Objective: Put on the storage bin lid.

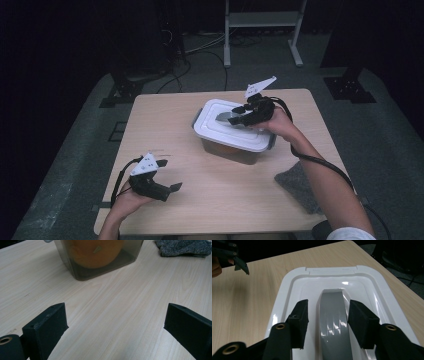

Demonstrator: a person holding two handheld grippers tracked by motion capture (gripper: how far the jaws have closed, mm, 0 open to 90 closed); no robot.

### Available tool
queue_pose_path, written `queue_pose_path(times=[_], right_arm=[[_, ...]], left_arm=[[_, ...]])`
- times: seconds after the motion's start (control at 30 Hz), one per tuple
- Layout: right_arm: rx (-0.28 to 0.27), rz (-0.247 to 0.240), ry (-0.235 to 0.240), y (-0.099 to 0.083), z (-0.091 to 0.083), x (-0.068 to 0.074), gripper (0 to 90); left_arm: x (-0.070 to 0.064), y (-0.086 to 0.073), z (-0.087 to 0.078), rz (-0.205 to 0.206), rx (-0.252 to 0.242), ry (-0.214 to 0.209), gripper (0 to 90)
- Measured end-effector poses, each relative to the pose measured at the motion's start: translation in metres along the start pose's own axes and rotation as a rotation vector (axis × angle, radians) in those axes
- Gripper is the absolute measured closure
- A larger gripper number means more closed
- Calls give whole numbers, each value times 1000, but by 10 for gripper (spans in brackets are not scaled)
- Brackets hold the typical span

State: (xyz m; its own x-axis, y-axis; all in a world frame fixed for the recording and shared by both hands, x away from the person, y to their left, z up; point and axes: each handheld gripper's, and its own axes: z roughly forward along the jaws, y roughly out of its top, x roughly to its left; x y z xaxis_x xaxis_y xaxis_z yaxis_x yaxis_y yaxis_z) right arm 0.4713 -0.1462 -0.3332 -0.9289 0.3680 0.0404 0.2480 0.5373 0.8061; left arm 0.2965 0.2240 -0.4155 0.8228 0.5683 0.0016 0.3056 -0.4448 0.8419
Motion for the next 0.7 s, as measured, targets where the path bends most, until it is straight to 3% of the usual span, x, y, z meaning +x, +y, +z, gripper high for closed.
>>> queue_pose_path(times=[0.2, 0.7], right_arm=[[-32, 26, 10, -1, -11, 1, 451], [-49, 29, -12, -7, -38, 8, 361]], left_arm=[[0, 0, 0, 0, -2, 2, 36], [0, -1, 1, -1, 4, 5, 36]])
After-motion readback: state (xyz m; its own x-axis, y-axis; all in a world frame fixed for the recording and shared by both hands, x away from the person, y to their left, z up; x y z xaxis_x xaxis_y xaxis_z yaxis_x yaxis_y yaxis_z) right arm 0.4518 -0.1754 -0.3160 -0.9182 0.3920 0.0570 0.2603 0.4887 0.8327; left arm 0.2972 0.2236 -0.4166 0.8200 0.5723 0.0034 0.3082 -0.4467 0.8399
